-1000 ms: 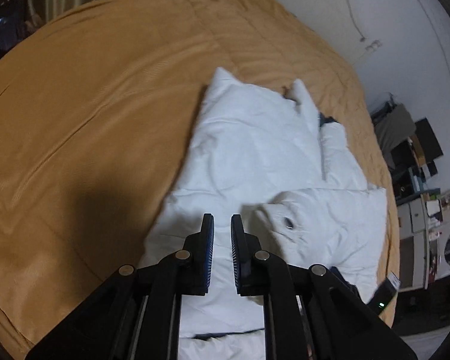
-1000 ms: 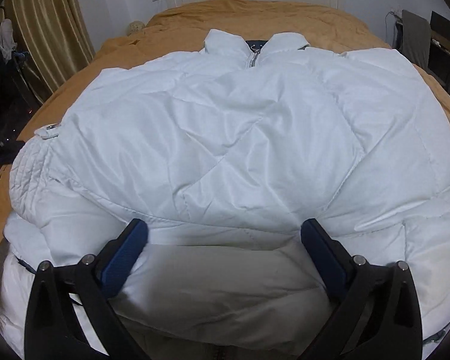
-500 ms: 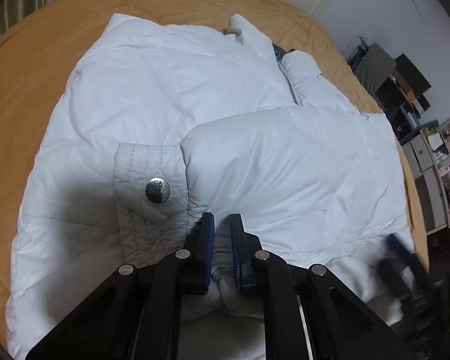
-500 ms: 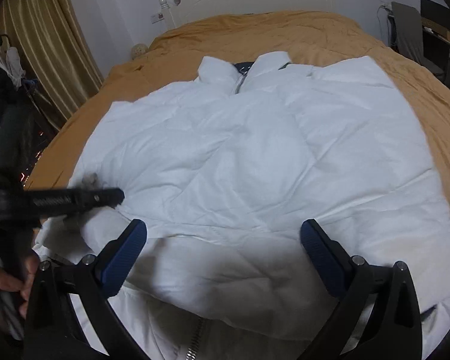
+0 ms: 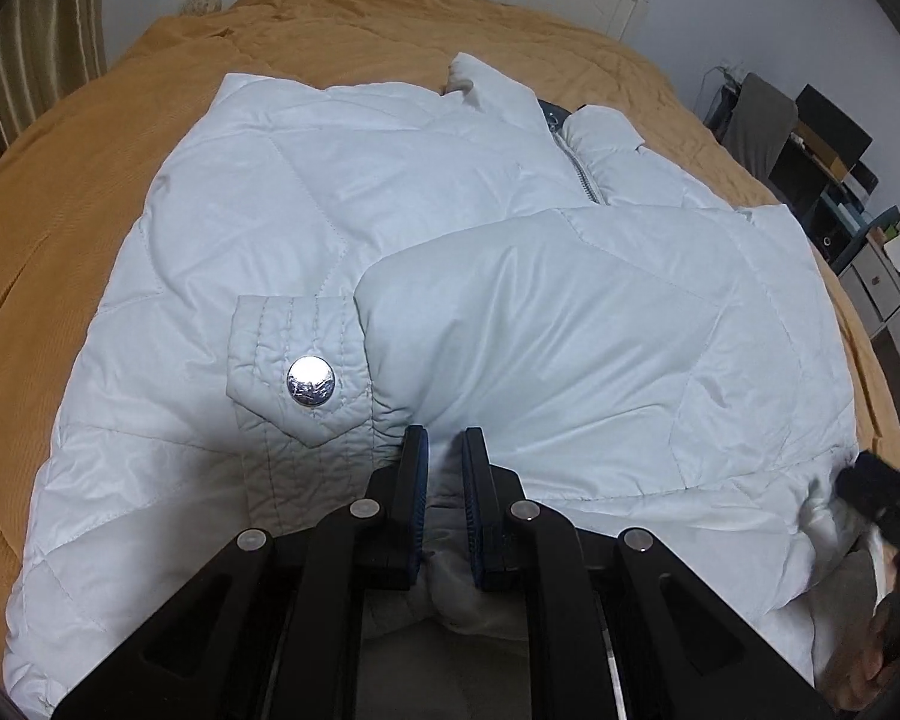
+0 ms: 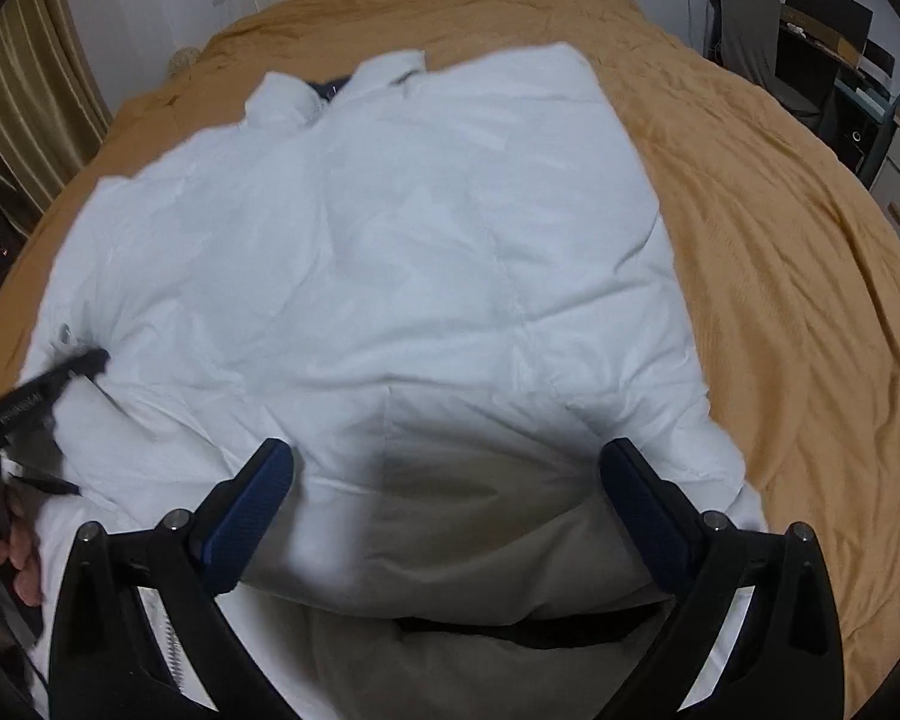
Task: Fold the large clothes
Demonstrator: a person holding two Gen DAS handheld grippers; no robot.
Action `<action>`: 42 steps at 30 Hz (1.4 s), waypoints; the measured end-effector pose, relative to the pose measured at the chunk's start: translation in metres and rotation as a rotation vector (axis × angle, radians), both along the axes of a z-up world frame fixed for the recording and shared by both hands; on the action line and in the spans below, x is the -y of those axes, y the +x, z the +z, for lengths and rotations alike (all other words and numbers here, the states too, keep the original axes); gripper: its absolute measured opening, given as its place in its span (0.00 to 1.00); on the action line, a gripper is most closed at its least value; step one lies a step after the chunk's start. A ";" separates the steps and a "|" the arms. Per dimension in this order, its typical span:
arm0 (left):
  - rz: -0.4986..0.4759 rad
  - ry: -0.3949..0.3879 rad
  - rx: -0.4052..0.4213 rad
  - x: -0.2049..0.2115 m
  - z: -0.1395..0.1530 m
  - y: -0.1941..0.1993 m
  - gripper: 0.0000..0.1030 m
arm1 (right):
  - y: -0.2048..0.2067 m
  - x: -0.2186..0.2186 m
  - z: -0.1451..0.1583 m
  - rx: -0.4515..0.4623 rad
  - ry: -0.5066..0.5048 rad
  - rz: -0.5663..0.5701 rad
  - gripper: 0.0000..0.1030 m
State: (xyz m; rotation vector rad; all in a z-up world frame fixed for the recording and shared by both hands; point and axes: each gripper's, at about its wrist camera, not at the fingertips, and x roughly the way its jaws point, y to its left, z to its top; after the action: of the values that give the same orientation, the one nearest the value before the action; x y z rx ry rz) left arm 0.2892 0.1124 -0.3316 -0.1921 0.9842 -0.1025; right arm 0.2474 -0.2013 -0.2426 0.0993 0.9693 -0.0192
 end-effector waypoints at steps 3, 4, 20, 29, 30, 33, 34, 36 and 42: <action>0.001 0.001 0.011 0.002 0.000 0.001 0.11 | 0.019 0.006 0.027 0.071 0.040 -0.011 1.00; -0.002 0.008 0.014 0.003 0.000 0.001 0.11 | 0.035 0.006 0.029 0.067 0.034 -0.005 1.00; -0.039 -0.002 0.041 0.011 0.049 -0.030 0.76 | 0.211 0.016 0.009 -0.117 -0.123 -0.175 1.00; -0.095 0.079 -0.005 0.018 0.009 -0.023 0.92 | 0.084 -0.027 0.056 0.039 -0.126 0.039 1.00; -0.097 0.084 -0.009 0.020 0.009 -0.023 0.92 | 0.074 -0.030 0.044 0.011 -0.160 0.060 1.00; -0.087 0.082 -0.014 0.020 0.006 -0.019 0.97 | 0.071 -0.025 -0.010 -0.139 -0.205 0.079 1.00; -0.084 0.082 -0.015 0.020 0.004 -0.020 0.98 | 0.072 -0.018 -0.025 -0.160 -0.167 0.078 1.00; -0.079 0.092 -0.026 0.017 0.001 -0.019 1.00 | 0.065 -0.009 -0.027 -0.111 -0.113 0.071 1.00; -0.056 0.042 -0.012 -0.006 0.026 -0.045 0.99 | 0.025 -0.002 0.002 -0.108 -0.106 0.074 1.00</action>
State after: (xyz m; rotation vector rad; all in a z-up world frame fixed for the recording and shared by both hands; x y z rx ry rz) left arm 0.2439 0.1183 -0.3052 -0.1269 1.0035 -0.1321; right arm 0.2724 -0.1998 -0.2402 -0.0356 1.0778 -0.0084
